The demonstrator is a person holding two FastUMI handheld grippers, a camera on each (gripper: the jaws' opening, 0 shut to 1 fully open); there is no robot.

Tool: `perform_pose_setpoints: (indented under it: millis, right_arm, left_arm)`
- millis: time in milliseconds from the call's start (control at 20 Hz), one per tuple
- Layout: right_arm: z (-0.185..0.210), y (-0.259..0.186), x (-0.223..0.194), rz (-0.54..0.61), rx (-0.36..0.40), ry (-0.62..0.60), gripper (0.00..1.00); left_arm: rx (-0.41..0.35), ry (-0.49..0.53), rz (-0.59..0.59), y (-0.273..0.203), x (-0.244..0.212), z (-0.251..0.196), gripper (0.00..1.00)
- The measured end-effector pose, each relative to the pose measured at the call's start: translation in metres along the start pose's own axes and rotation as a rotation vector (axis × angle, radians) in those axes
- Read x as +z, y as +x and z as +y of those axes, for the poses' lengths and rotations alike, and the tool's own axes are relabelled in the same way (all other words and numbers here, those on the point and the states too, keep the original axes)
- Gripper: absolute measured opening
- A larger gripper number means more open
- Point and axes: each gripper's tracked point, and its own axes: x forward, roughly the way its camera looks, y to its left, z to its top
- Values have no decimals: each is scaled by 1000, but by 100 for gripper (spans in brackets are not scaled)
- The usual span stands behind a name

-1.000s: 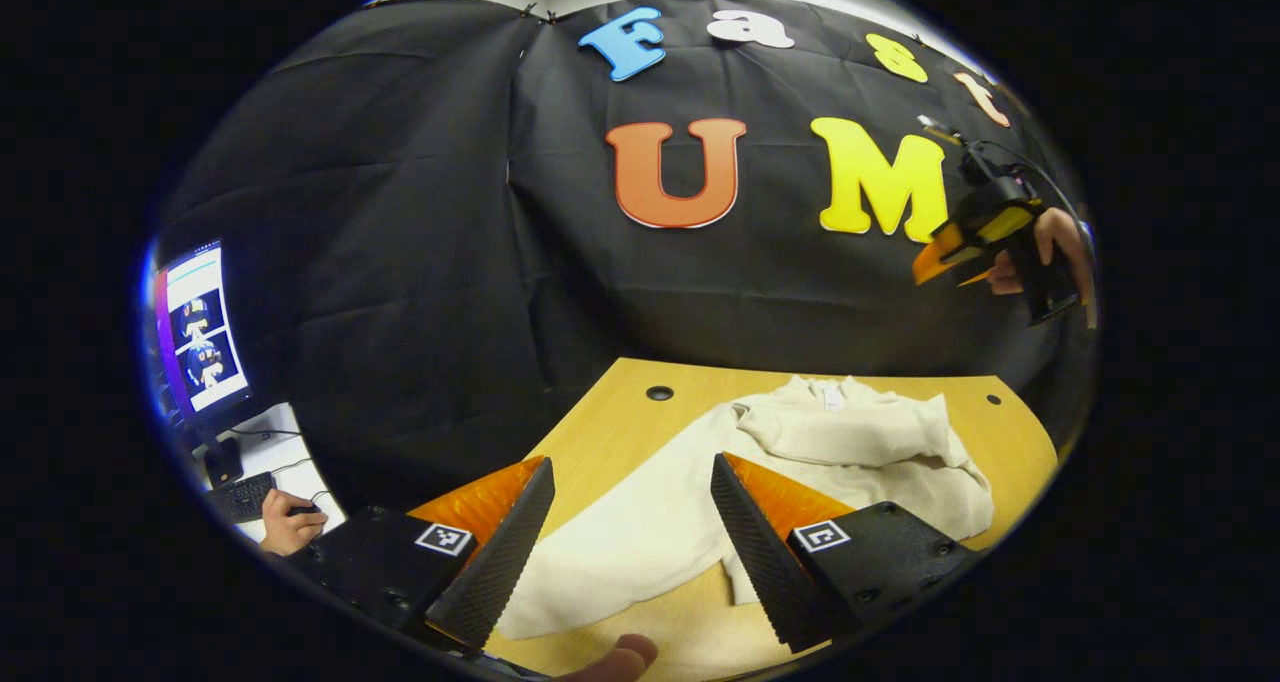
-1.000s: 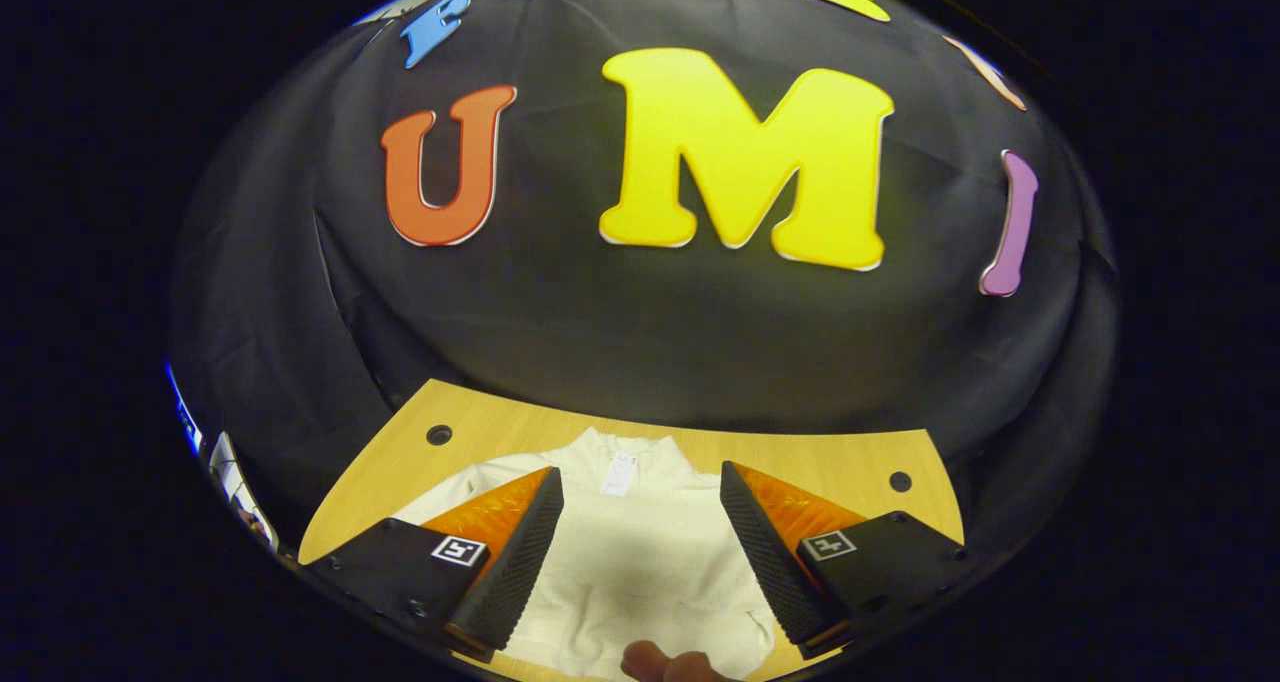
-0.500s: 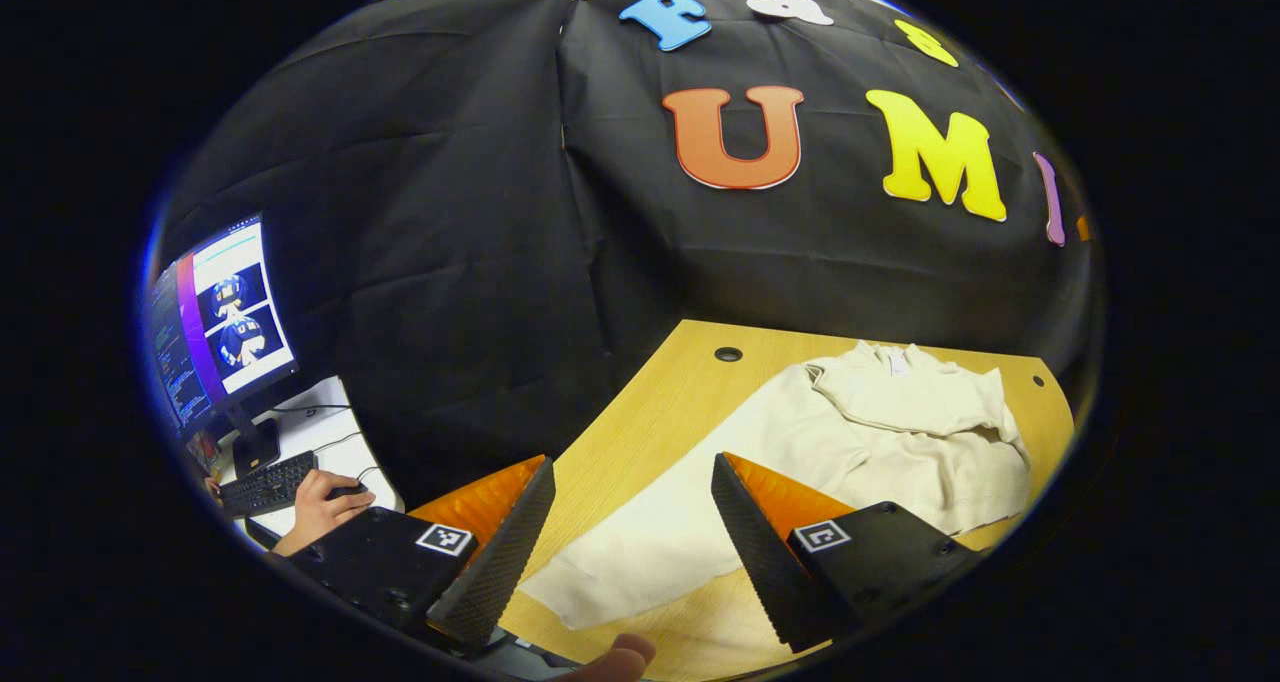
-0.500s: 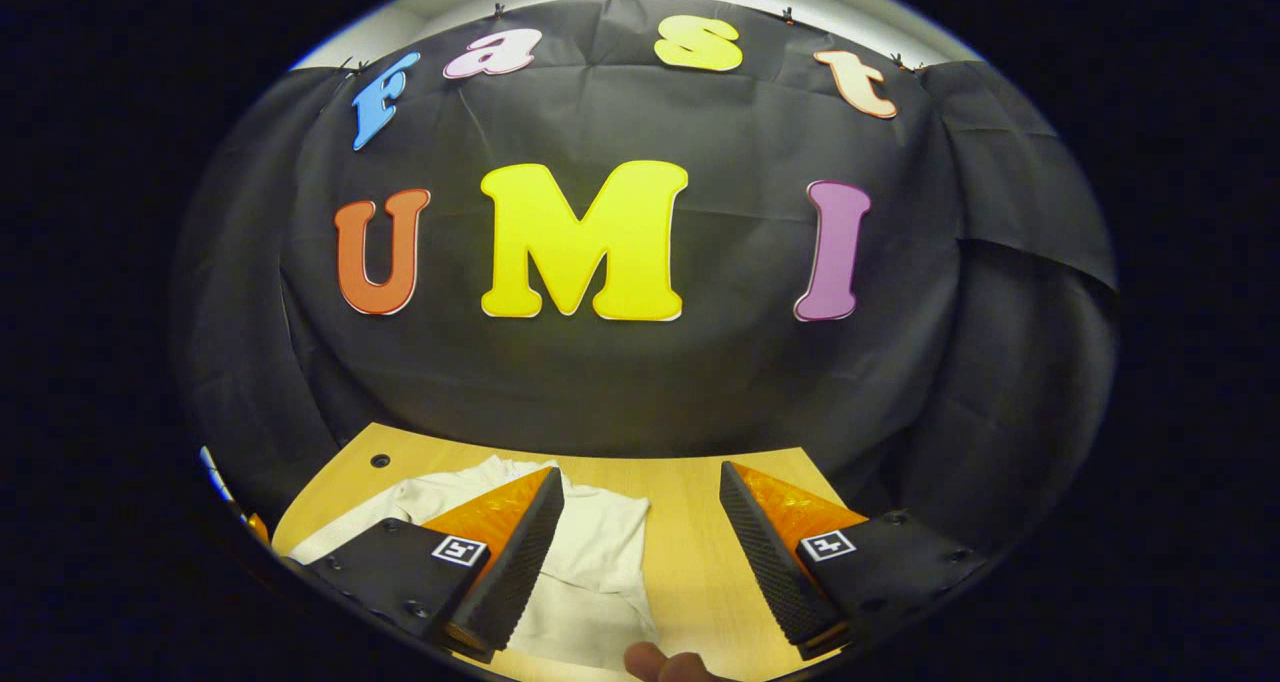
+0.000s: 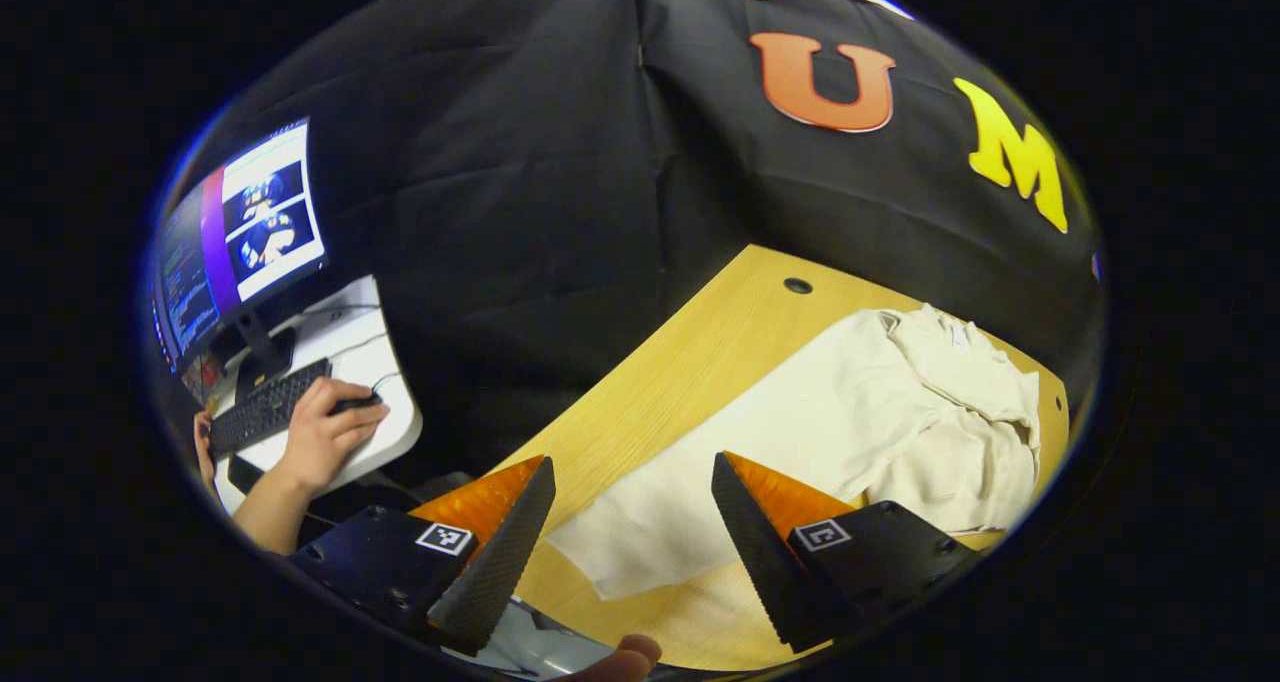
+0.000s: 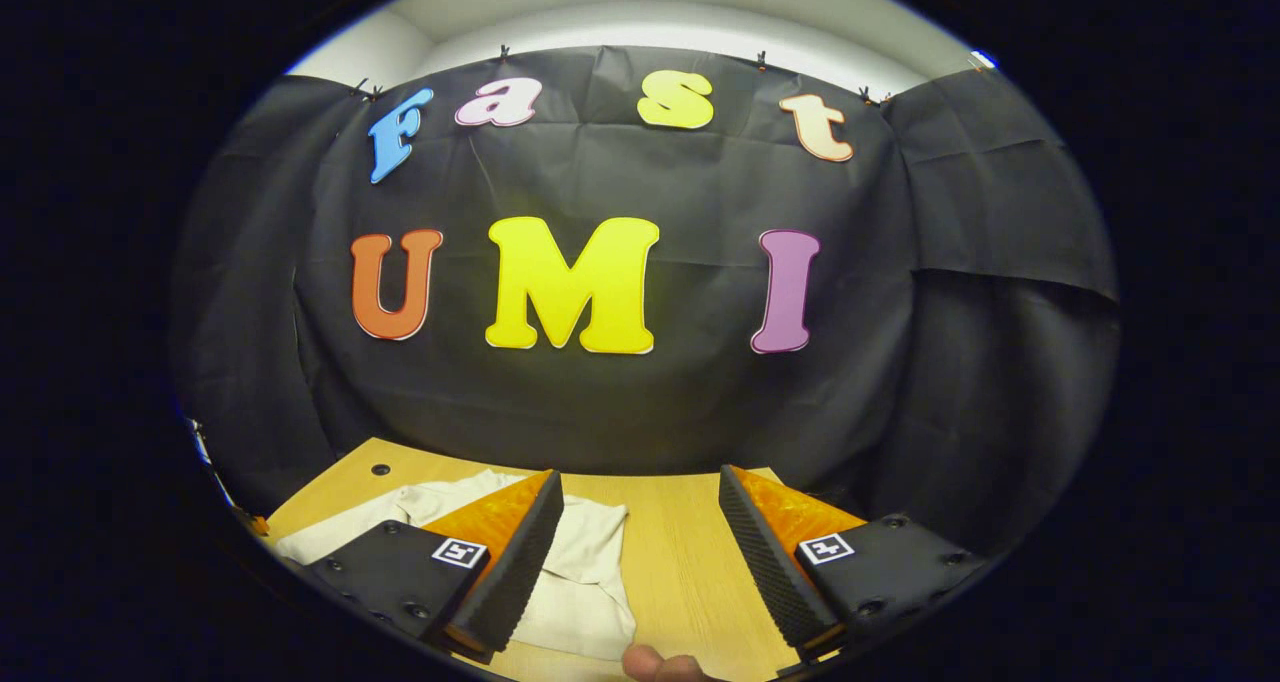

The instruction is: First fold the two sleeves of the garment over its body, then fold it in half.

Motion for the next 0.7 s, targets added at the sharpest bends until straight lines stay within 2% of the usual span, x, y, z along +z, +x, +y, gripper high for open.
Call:
perform_pose_setpoints:
  millis: [100,200,300,550,700]
  right_arm:
    - [18,-3,-13,28,66,-11,95]
    - [25,-3,-25,64,93,-15,96]
    - [33,-2,-33,92,121,-14,95]
    - [44,1,-48,132,147,-37,95]
    - [48,4,-57,158,148,-46,95]
  left_arm:
    - [28,-76,99,10,-20,8,100]
    - [94,-115,182,15,-38,22,99]
    - [104,-177,260,24,-54,25,100]
    - [99,-295,402,38,-66,19,100]
    - [137,-320,505,41,-76,23,99]
